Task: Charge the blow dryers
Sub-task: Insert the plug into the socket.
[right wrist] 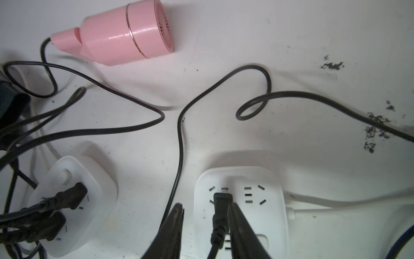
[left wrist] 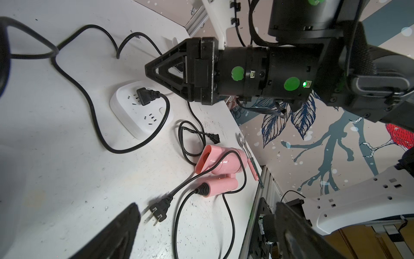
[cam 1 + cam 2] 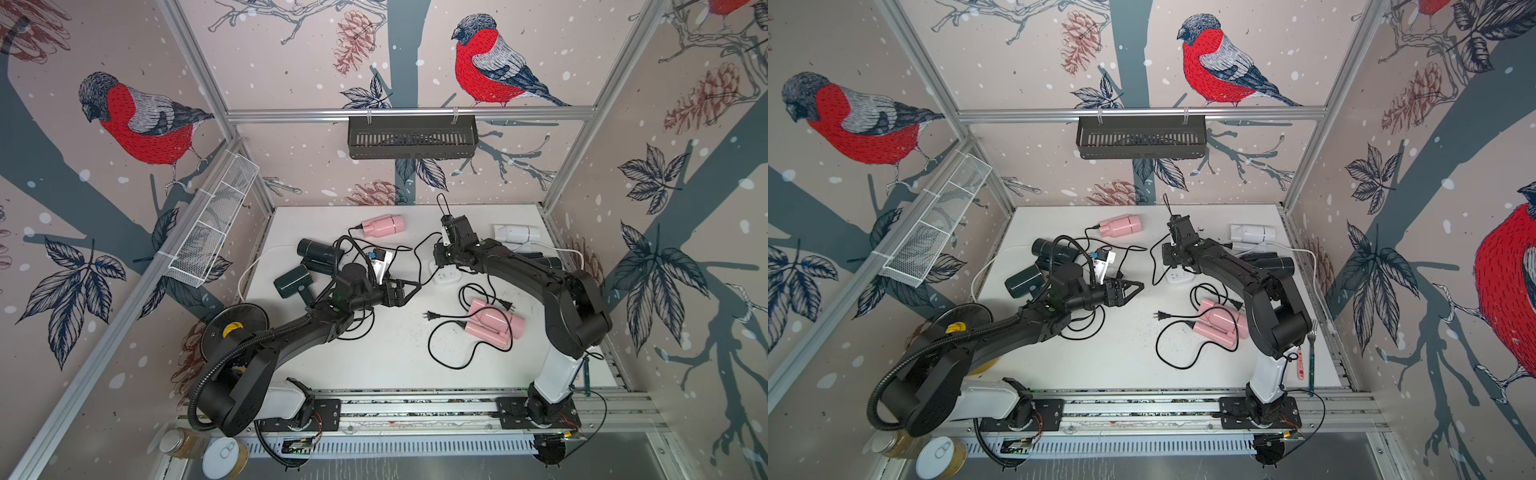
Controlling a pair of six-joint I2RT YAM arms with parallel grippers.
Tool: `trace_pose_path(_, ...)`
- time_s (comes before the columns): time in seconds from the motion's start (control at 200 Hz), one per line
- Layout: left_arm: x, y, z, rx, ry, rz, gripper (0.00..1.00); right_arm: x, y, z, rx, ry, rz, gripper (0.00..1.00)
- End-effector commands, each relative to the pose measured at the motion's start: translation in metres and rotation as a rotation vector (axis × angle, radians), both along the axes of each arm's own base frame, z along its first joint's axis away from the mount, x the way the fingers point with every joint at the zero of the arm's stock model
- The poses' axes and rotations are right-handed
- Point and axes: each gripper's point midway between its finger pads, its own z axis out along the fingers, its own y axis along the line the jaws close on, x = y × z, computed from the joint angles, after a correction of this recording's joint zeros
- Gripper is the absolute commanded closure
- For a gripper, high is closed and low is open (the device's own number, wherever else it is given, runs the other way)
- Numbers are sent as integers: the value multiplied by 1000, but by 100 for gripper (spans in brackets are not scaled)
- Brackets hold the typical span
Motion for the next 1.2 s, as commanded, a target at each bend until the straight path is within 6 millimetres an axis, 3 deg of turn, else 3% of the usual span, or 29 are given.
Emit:
trace_pose_path(0.0, 1, -1, 14, -36, -52, -2, 6, -5, -11, -12, -72, 46, -53, 65)
trace_pose_path(0.385, 0, -1, 13, -37, -51, -4, 6, -10, -7, -20, -93, 58, -47, 66)
trace_pose_path(0.695, 0, 0, 11, -29, -49, -3, 6, -9, -9, 24, 4, -80, -38, 66)
trace_pose_path(0.841, 0, -1, 12, -32, -51, -2, 6, -15, -19, 35, 43, -115, -25, 67)
trace_pose_path(1.076, -1, -1, 13, -35, -53, -6, 6, -41, -37, 22, 45, -126, 60, 72)
trace_pose_path(1.196, -1, -1, 13, -38, -51, -9, 7, -56, -33, 12, 48, -124, 142, 73)
